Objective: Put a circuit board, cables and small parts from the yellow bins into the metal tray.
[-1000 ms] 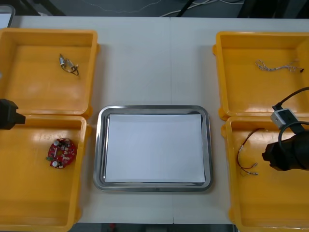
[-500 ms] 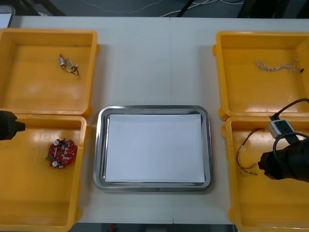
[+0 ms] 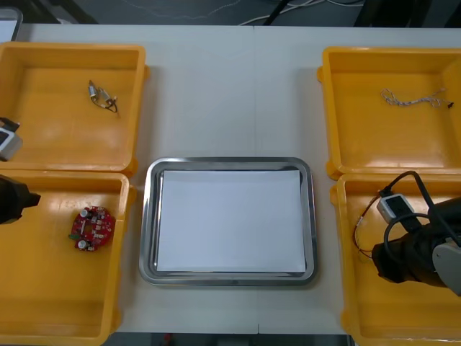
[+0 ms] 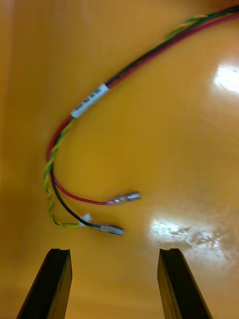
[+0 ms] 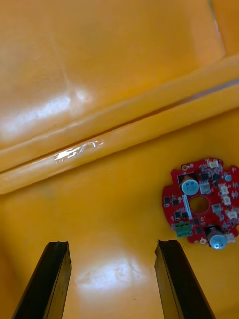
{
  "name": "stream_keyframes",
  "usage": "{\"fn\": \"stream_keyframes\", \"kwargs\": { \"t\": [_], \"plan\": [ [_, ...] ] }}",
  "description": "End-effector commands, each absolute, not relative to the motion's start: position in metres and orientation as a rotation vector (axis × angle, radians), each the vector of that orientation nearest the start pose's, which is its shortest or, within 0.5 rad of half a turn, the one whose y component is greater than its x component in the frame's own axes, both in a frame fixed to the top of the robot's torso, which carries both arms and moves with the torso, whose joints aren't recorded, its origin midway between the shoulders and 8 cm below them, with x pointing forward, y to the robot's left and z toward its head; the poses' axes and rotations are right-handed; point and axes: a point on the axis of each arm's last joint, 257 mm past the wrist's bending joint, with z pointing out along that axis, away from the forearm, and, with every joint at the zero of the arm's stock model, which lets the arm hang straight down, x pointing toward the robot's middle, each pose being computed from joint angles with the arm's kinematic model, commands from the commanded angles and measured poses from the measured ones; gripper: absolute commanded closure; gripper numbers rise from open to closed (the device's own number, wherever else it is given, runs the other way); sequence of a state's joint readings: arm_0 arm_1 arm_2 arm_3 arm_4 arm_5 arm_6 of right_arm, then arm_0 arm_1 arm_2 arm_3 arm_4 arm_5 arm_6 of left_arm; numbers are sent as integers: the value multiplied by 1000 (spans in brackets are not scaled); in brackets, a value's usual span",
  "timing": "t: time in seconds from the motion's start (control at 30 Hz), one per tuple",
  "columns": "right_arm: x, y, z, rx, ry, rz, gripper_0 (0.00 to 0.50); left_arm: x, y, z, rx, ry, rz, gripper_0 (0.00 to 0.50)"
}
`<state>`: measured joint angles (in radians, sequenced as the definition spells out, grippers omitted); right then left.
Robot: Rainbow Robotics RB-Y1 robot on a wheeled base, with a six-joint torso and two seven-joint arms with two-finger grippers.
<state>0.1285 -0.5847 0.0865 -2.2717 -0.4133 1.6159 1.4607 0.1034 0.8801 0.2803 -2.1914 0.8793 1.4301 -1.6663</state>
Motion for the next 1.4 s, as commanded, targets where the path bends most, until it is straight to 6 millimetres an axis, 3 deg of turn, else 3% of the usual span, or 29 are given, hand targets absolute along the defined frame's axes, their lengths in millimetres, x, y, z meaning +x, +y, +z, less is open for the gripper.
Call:
{"fn": "stream_keyframes", "kwargs": {
  "t": [0.03, 0.33, 0.53, 0.83, 0.93, 0.97, 1.0, 1.03, 1.13, 1.4],
  "plan": [
    [326, -284, -324, -345, 2714, -70, 0, 389, 378, -184, 714, 2398, 198, 0],
    [328, -284, -329, -320, 2717, -64, 0, 390, 365, -181, 1132, 2241, 286, 0],
    [332, -289, -342, -304, 2722, -58, 0, 383, 350, -187, 1372, 2127, 251, 0],
    [332, -289, -349, -296, 2731, -44, 0, 382, 359, -207, 1629, 1987, 201, 0],
    [332, -290, -349, -298, 2730, -46, 0, 384, 363, -211, 1590, 2014, 156, 0],
    [332, -289, -349, -292, 2731, -43, 56, 385, 364, -213, 1576, 2022, 137, 0],
    [332, -289, -349, -290, 2732, -43, 148, 385, 365, -213, 1566, 2026, 129, 0],
    [331, -289, -350, -290, 2734, -42, 329, 385, 364, -216, 1555, 2032, 109, 0],
    [331, -289, -349, -290, 2734, -41, 488, 388, 360, -227, 1534, 2040, 67, 0],
    [340, -296, -341, -276, 2710, -44, 500, 392, 358, -236, 1514, 2048, 49, 0]
  ]
}}
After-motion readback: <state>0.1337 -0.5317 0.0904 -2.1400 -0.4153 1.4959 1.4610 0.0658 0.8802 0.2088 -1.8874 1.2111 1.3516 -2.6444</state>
